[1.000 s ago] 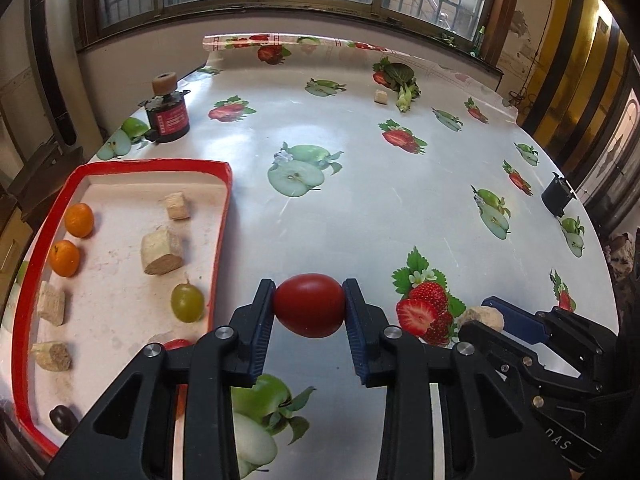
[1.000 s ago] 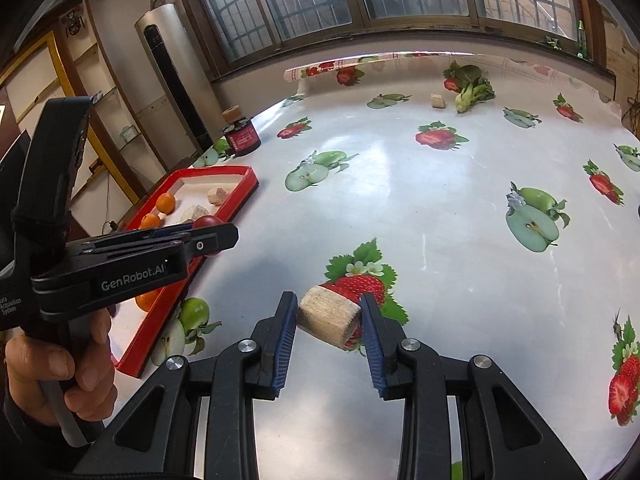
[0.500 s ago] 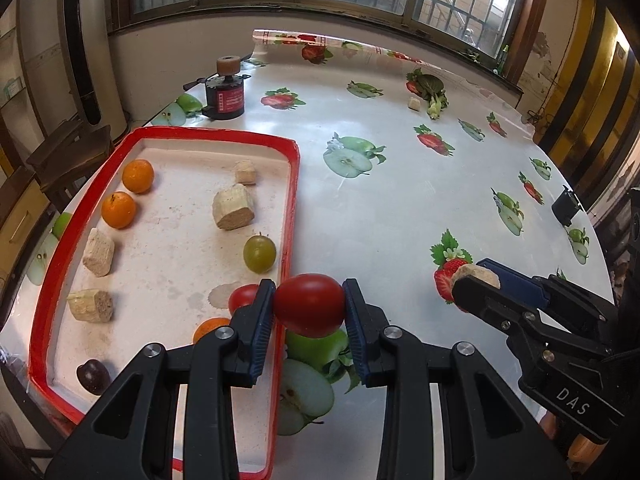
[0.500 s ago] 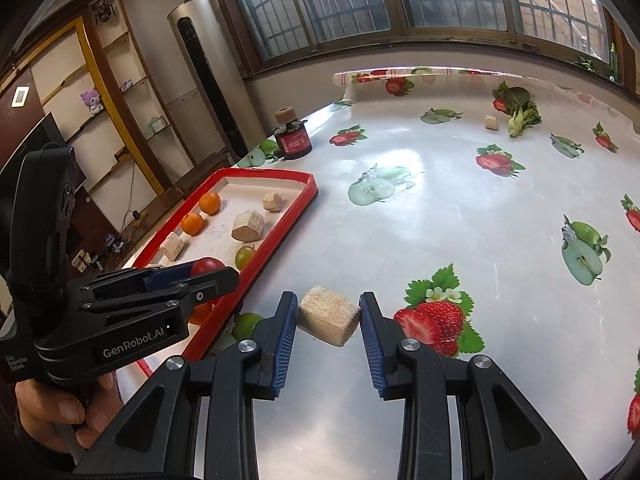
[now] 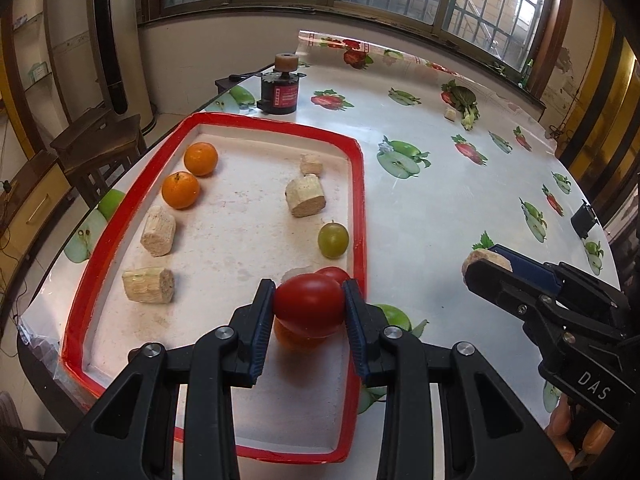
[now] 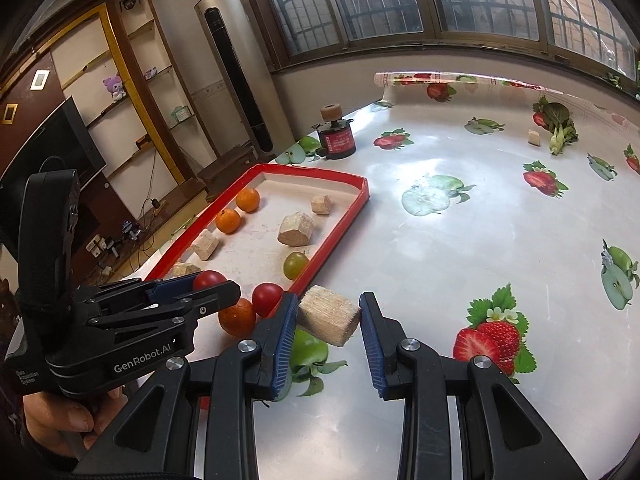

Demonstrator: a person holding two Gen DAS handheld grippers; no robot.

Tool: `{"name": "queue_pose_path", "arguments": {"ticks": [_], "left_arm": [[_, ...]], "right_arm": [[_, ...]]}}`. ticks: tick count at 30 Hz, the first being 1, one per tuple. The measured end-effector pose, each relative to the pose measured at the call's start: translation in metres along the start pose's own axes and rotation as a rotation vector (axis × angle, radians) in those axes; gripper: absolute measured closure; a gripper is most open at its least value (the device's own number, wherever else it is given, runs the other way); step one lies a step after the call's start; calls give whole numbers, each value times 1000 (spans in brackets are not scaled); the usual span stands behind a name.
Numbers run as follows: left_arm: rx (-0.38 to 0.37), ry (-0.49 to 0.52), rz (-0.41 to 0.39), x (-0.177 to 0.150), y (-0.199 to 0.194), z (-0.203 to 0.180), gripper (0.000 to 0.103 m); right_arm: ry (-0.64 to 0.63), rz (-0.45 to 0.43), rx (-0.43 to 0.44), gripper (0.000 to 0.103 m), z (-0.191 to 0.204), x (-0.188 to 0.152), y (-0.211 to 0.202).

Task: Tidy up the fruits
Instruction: 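Carry the beige cube and tomato over the tray with both grippers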

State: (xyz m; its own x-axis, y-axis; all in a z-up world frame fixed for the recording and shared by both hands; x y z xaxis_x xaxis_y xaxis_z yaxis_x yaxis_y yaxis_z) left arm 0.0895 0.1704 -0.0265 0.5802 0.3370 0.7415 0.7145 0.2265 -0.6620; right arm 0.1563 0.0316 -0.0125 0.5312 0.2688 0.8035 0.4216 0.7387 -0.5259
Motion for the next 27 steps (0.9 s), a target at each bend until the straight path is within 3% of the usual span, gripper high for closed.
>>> {"name": "queue_pose_path", "arguments": {"ticks": [27], "left_arm": [[48, -105, 8, -7, -4, 73, 71]], "right_arm": [[-69, 50, 79, 71, 57, 3, 48]]}}
Point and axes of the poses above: each gripper's, at about its wrist camera, not at the fingertips, and y roughly the way its jaws point, z to its left, x to its top, the point moved 5 cm from there along y, roughly the way its jaws point, and after that the axes turned 11 degrees about -z, right-handed, at the moved point
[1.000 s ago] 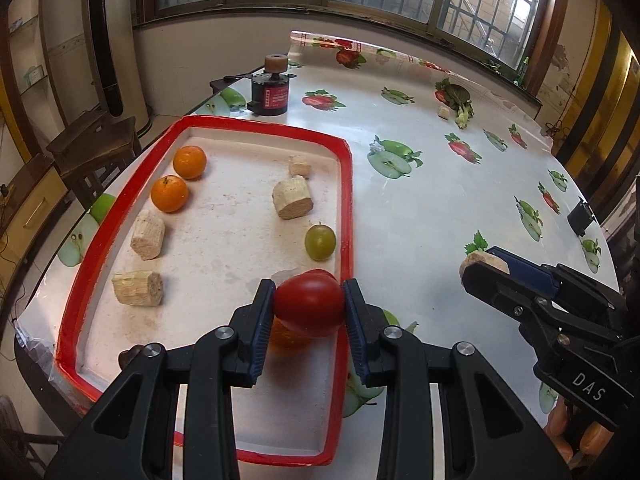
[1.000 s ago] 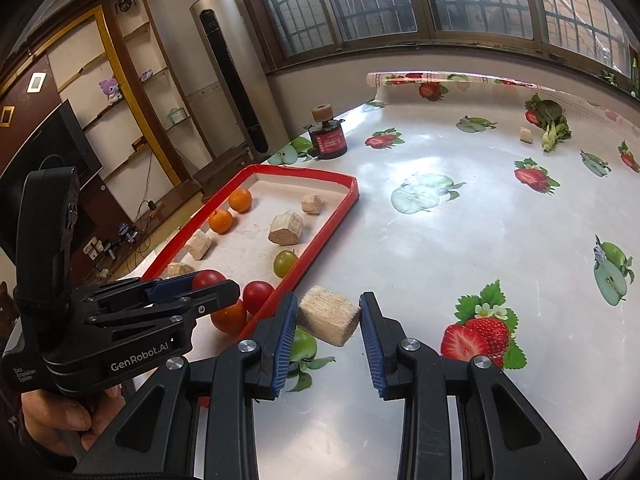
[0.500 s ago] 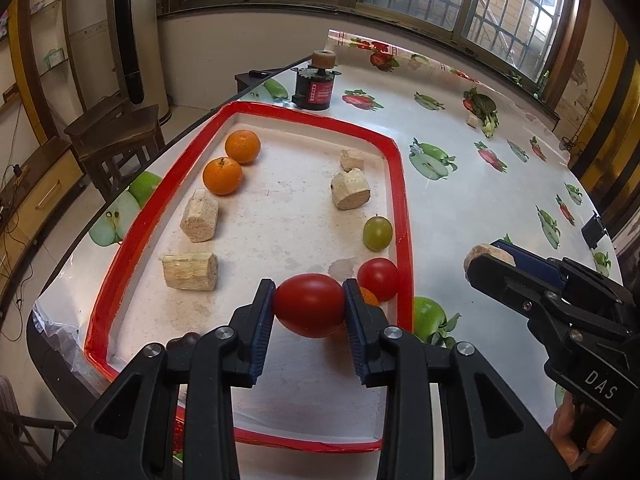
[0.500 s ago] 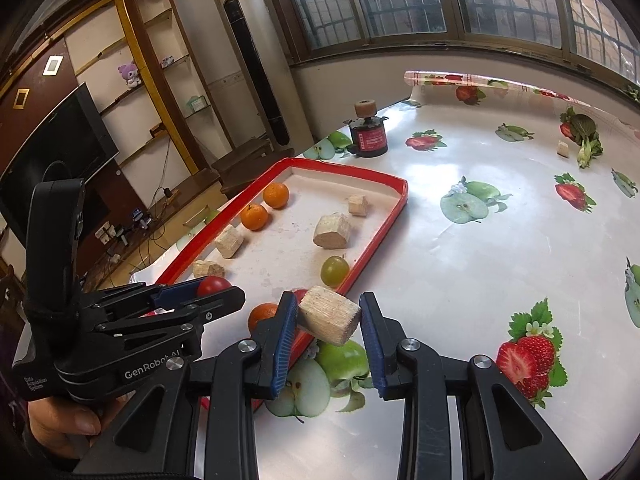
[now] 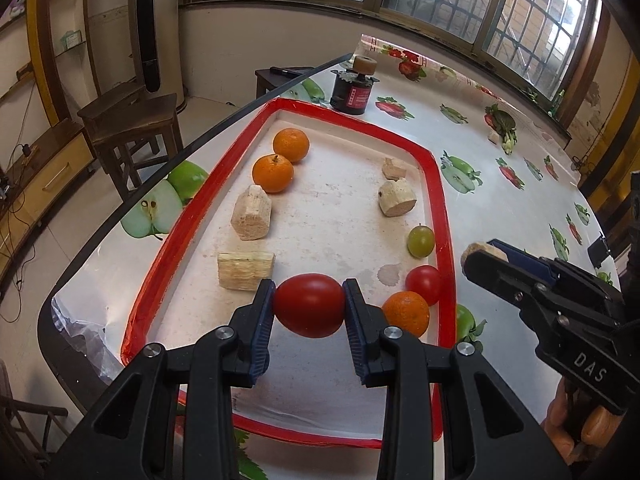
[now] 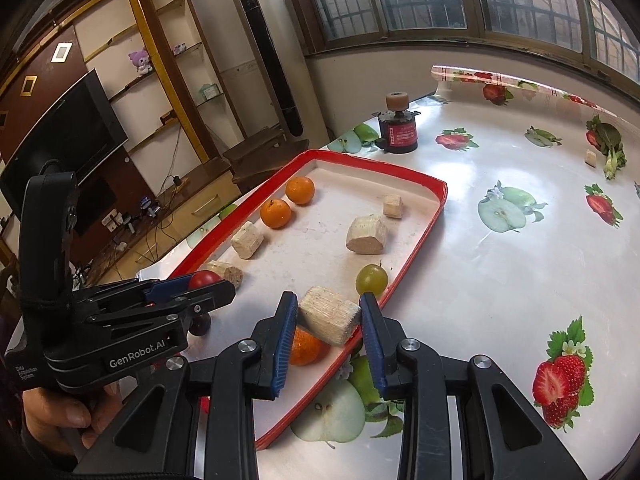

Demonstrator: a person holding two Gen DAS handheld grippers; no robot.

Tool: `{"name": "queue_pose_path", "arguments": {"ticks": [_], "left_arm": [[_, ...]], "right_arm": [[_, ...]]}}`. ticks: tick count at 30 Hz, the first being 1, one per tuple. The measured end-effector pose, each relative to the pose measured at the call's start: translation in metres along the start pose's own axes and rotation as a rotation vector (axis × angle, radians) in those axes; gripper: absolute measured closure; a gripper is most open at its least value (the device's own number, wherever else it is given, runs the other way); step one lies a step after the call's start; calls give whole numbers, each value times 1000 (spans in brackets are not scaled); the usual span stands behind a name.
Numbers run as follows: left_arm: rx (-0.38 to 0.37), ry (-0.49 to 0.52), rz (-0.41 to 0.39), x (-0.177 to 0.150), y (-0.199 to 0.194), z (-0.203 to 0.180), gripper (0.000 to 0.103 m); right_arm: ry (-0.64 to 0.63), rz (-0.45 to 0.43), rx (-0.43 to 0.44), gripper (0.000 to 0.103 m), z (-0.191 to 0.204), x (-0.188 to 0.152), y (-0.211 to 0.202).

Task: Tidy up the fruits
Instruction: 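Carry the beige cube and tomato over the tray with both grippers, then open both grippers to release the cube and tomato into the tray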

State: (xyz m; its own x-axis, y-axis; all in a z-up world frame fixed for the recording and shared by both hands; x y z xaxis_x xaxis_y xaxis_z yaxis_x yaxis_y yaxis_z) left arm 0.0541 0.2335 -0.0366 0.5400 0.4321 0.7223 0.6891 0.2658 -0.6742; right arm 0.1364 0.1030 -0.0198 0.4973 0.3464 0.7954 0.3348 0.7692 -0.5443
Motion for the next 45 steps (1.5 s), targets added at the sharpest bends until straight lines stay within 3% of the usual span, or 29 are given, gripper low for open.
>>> {"name": "queue_pose_path", "arguments": {"ticks": [8, 17, 30, 31, 33, 35, 45], "left_arm": [[-24, 33, 51, -15, 13, -14, 71], [-20, 16, 73, -19, 22, -5, 71], [6, 13, 78, -20, 26, 1, 71], [7, 16, 78, -20, 25, 0, 69], [9, 16, 67, -19, 21, 0, 50], [17, 23, 52, -18, 17, -1, 45], [30, 30, 55, -22, 8, 0, 45]], "right_arm": [[4, 25, 15, 70, 0, 15, 40], [-4, 72, 22, 70, 1, 13, 78], [2, 100, 15, 67, -5, 6, 88], [2, 99, 17, 67, -5, 7, 87], [3, 94, 16, 67, -5, 7, 83], [7, 88, 21, 66, -5, 8, 78], [12, 50, 19, 63, -6, 11, 47]]}}
Point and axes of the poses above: each gripper's, at about its wrist camera, not at the fingertips, and y roughly the way its jaws point, z to its left, x to its top, the point moved 5 cm from there along y, roughly the way its jaws point, and after that the axes turned 11 degrees about -z, right-handed, at the moved point
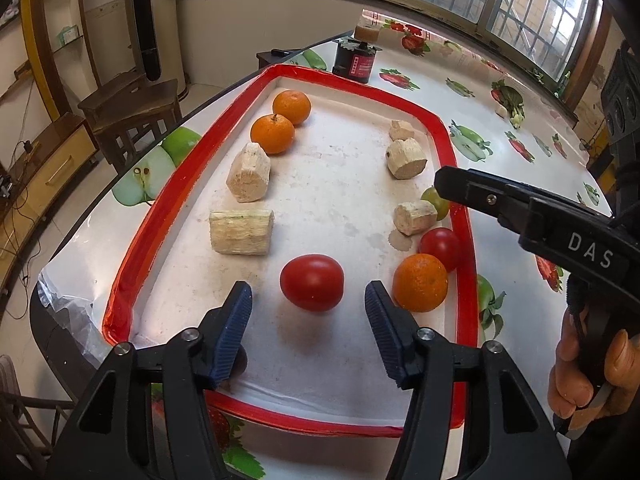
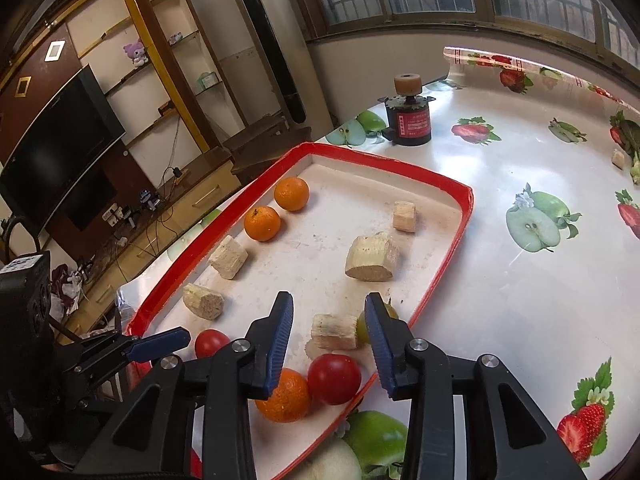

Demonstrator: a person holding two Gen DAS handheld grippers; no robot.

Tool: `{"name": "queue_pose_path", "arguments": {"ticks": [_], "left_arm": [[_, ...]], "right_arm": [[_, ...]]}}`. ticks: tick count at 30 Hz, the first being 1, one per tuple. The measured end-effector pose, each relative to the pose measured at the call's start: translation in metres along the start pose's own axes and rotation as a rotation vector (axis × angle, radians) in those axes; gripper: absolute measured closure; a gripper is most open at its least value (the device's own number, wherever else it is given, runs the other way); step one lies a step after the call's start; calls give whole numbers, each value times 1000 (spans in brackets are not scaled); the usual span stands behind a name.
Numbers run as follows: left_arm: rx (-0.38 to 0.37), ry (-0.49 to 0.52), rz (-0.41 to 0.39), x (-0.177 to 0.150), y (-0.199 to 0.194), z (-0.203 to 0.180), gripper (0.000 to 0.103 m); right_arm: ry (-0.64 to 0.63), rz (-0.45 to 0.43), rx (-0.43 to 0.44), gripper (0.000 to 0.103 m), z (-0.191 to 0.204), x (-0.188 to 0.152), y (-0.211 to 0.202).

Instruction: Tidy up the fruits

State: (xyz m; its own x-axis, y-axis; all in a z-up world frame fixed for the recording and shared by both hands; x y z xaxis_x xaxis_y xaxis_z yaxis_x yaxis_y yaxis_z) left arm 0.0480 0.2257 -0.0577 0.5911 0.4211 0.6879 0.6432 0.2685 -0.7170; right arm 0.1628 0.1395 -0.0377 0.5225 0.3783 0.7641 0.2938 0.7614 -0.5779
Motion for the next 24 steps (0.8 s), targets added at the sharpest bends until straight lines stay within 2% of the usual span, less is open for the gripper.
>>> {"name": "queue_pose_path", "arguments": {"ticks": [8, 13, 17, 19, 21, 24], "left_arm": [[3, 3, -10, -5, -13, 1, 45], [3, 26, -16, -11, -21, 0, 45], [5, 41, -46, -11, -33, -2, 45], [27, 54, -66, -10, -40, -3, 41], [56, 64, -89, -8, -46, -2, 20], [52, 67, -112, -8, -53, -3, 19]], "right_arm": [[-40, -22, 6, 50, 1, -5, -26], [-75, -13, 10, 46, -1, -13, -37], [-120, -5, 32, 34, 0, -19, -45], [-165, 1, 44, 28, 3, -23, -49], [-217, 7, 57, 24, 6, -28, -53], [-291, 23, 72, 23, 11, -35, -60]]}}
Point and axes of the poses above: each gripper's, at about its wrist camera, not at the fingertips, and y roughly the way its jaws point, z to its left, x to its top, the point moved 5 cm from there along y, roughly the way its jaws point, and after that the axes turned 11 degrees about -z, right-handed, at the moved point
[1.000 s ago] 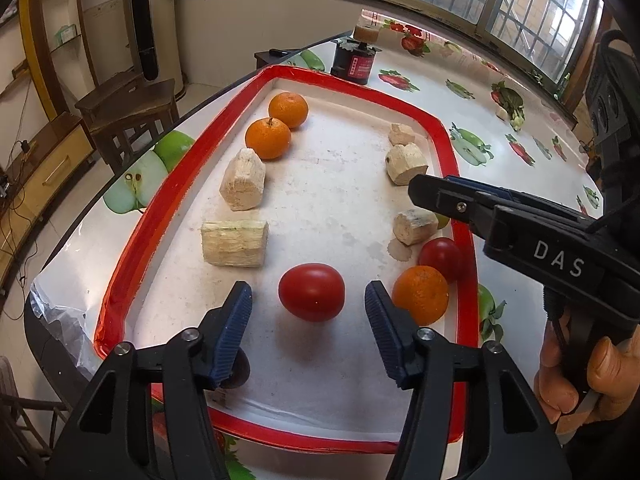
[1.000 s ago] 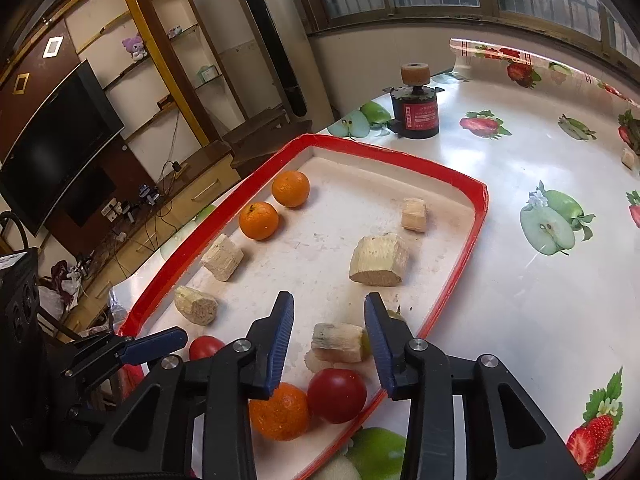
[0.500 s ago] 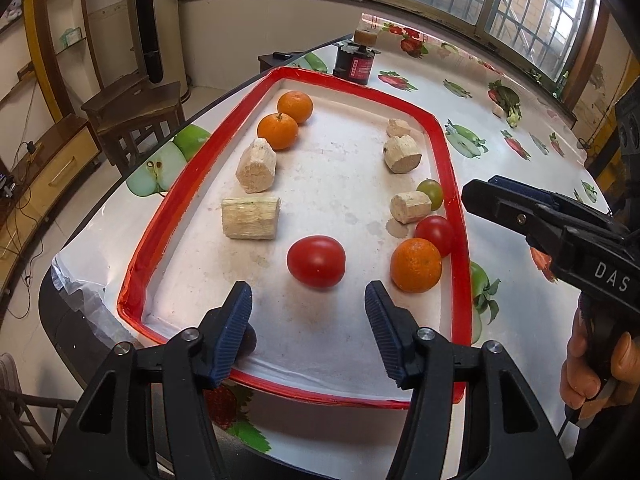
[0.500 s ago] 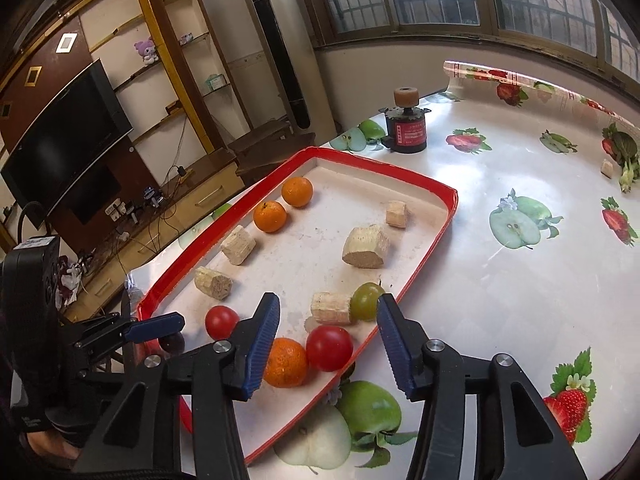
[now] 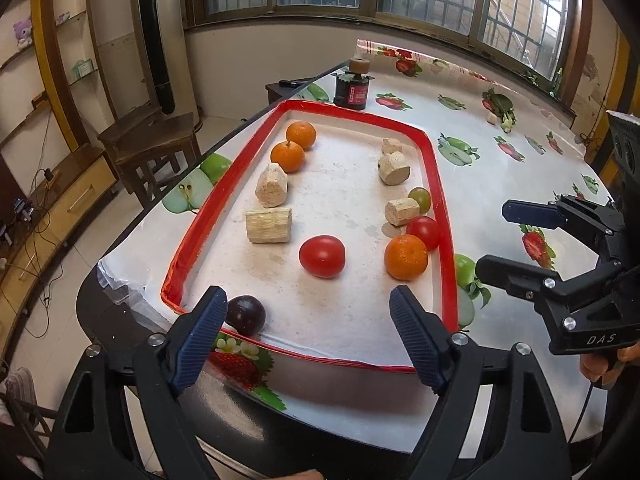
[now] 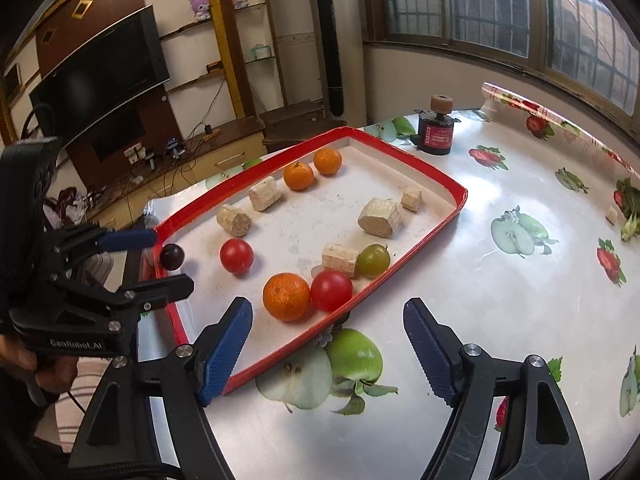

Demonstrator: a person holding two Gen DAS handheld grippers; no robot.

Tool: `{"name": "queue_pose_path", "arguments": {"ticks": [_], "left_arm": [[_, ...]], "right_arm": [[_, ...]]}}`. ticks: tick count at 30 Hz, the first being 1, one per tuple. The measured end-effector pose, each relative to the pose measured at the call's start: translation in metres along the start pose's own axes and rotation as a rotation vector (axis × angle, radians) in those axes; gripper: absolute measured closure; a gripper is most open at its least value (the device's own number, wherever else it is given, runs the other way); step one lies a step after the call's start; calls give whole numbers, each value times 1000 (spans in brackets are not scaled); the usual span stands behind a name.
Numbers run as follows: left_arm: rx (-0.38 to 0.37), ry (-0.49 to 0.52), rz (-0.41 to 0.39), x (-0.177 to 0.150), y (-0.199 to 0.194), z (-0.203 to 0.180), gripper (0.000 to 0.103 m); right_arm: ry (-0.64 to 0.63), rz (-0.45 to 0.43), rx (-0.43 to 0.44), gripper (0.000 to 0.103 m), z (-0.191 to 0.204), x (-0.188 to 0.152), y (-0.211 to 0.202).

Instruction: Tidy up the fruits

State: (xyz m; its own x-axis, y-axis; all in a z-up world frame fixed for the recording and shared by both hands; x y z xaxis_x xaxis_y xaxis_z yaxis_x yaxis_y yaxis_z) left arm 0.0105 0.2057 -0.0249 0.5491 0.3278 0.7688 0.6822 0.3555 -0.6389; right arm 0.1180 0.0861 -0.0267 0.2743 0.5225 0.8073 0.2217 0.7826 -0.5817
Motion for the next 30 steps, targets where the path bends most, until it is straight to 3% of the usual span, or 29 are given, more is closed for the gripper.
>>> {"name": "queue_pose_path", "arguments": {"ticks": [11, 30], "left_arm": [[-6, 5, 0, -7, -13, -7, 19], [-25, -8, -18, -4, -24, -10, 19]], "right_arm": [[-168, 19, 61, 17, 22, -17, -17], [-192, 9, 74, 17, 27, -23, -26]]}}
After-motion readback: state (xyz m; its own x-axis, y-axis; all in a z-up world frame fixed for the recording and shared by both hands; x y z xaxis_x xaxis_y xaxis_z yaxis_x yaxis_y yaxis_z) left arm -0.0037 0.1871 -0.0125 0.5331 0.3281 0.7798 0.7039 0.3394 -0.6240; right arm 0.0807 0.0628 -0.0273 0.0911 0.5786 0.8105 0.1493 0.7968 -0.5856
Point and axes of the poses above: each gripper's, at about its wrist camera, not at the fingertips, and y roughly the way its jaws point, z to its left, x to its top, the point moved 5 cm from there along y, roughly the way its jaws point, and after that the axes turned 11 degrees about -z, right-handed, at the moved point
